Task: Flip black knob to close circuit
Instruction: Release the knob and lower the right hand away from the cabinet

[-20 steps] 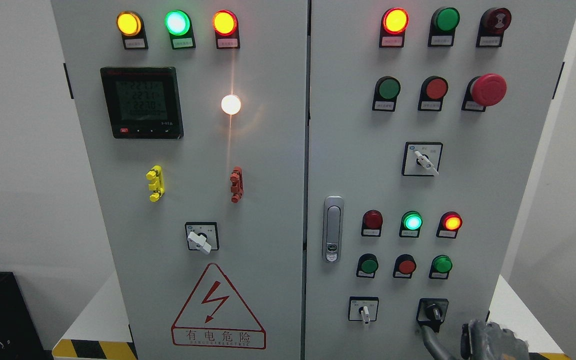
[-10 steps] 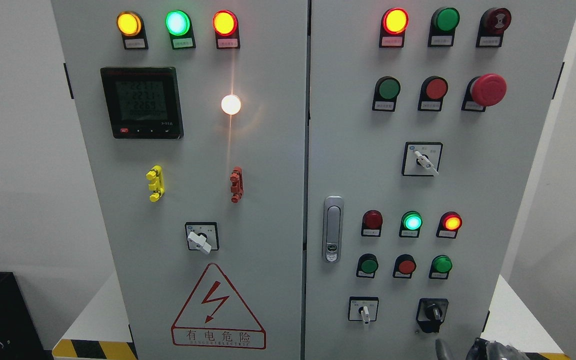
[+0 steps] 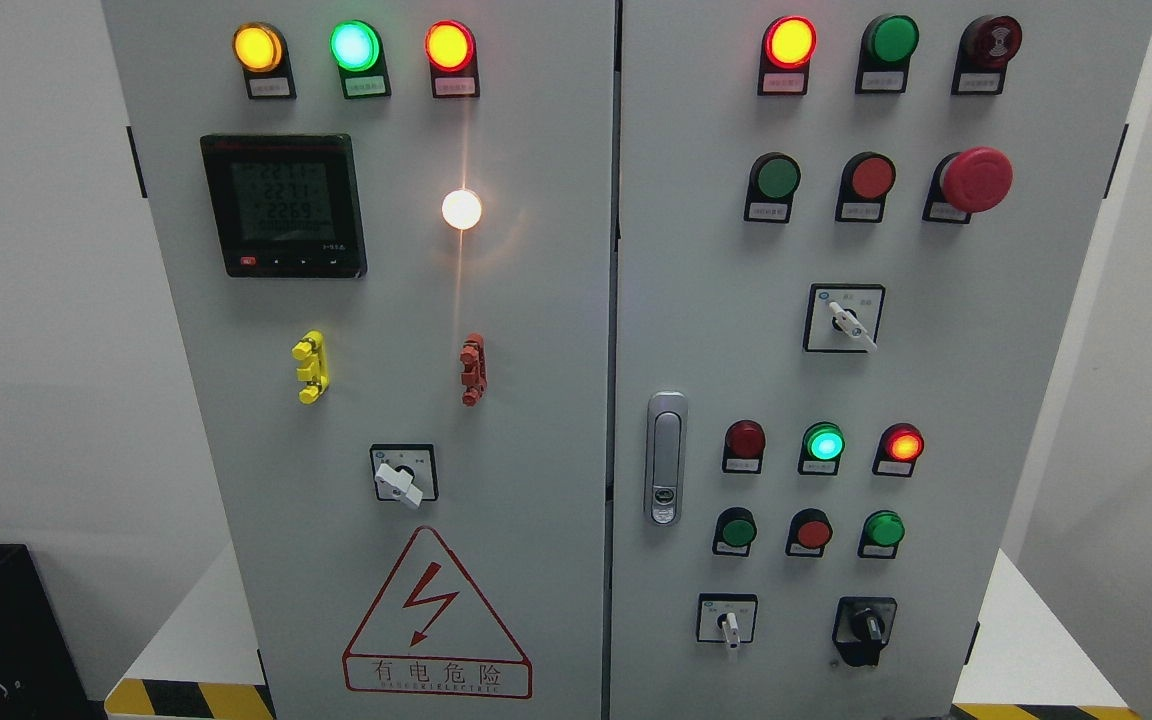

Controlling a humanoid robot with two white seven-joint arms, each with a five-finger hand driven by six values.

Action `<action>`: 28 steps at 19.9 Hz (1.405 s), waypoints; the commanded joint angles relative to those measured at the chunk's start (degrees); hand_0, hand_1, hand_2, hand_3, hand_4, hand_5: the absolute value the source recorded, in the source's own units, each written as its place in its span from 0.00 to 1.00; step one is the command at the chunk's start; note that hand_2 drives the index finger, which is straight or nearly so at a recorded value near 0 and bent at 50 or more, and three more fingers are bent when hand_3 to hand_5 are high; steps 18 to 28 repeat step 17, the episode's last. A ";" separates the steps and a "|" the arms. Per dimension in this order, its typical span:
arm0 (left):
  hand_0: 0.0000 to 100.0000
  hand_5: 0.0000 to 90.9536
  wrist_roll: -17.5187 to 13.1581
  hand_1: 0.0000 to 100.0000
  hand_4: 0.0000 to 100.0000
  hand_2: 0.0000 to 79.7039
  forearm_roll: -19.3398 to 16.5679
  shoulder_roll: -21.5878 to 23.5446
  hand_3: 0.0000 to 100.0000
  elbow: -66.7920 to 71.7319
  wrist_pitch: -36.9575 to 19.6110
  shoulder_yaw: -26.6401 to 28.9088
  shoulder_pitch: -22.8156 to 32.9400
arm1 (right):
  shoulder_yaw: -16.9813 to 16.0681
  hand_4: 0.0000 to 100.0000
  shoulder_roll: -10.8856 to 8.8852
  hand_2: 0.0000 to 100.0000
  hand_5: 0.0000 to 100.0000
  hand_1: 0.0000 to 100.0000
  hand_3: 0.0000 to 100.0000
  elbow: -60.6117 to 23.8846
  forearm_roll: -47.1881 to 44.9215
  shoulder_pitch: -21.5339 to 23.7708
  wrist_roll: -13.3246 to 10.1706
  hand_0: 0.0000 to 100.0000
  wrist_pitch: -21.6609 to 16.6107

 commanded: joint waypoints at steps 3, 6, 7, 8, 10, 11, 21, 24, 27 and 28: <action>0.12 0.00 0.17 0.56 0.00 0.00 0.00 0.00 0.00 0.01 -0.04 0.03 0.00 | 3.13 0.24 -0.52 0.11 0.17 0.00 0.27 -6.69 -20.46 8.59 0.69 0.00 -6.01; 0.12 0.00 0.09 0.56 0.00 0.00 0.00 0.00 0.00 0.01 -0.04 0.03 0.00 | 3.21 0.11 -0.61 0.02 0.01 0.00 0.14 -6.69 -23.36 10.35 2.88 0.00 -8.30; 0.12 0.00 0.09 0.56 0.00 0.00 0.00 0.00 0.00 0.01 -0.04 0.03 0.00 | 3.21 0.06 -0.61 0.00 0.00 0.00 0.09 -6.69 -23.72 10.61 3.15 0.00 -9.35; 0.12 0.00 0.09 0.56 0.00 0.00 0.00 0.00 0.00 0.01 -0.04 0.03 0.00 | 3.21 0.03 -0.61 0.00 0.00 0.00 0.07 -6.69 -23.72 10.88 3.15 0.00 -10.15; 0.12 0.00 0.09 0.56 0.00 0.00 0.00 0.00 0.00 0.01 -0.04 0.03 0.00 | 3.21 0.00 -0.61 0.00 0.00 0.00 0.04 -6.60 -23.81 10.97 3.24 0.00 -10.51; 0.12 0.00 0.09 0.56 0.00 0.00 0.00 0.00 0.00 0.01 -0.04 0.03 0.00 | 3.30 0.00 -0.61 0.00 0.00 0.00 0.03 -6.60 -23.90 10.97 3.24 0.00 -10.51; 0.12 0.00 0.09 0.56 0.00 0.00 0.00 0.00 0.00 -0.07 -0.04 0.03 0.00 | 4.62 0.00 -0.52 0.00 0.00 0.00 0.00 -6.33 -23.90 10.97 3.15 0.00 -10.51; 0.12 0.00 0.09 0.56 0.00 0.00 0.00 0.00 0.00 -0.07 -0.04 0.03 0.00 | 4.62 0.00 -0.52 0.00 0.00 0.00 0.00 -6.33 -23.90 10.97 3.15 0.00 -10.51; 0.12 0.00 0.09 0.56 0.00 0.00 0.00 0.00 0.00 -0.07 -0.04 0.03 0.00 | 4.62 0.00 -0.52 0.00 0.00 0.00 0.00 -6.33 -23.90 10.97 3.15 0.00 -10.51; 0.12 0.00 0.09 0.56 0.00 0.00 0.00 0.00 0.00 -0.07 -0.04 0.03 0.00 | 4.62 0.00 -0.52 0.00 0.00 0.00 0.00 -6.33 -23.90 10.97 3.15 0.00 -10.51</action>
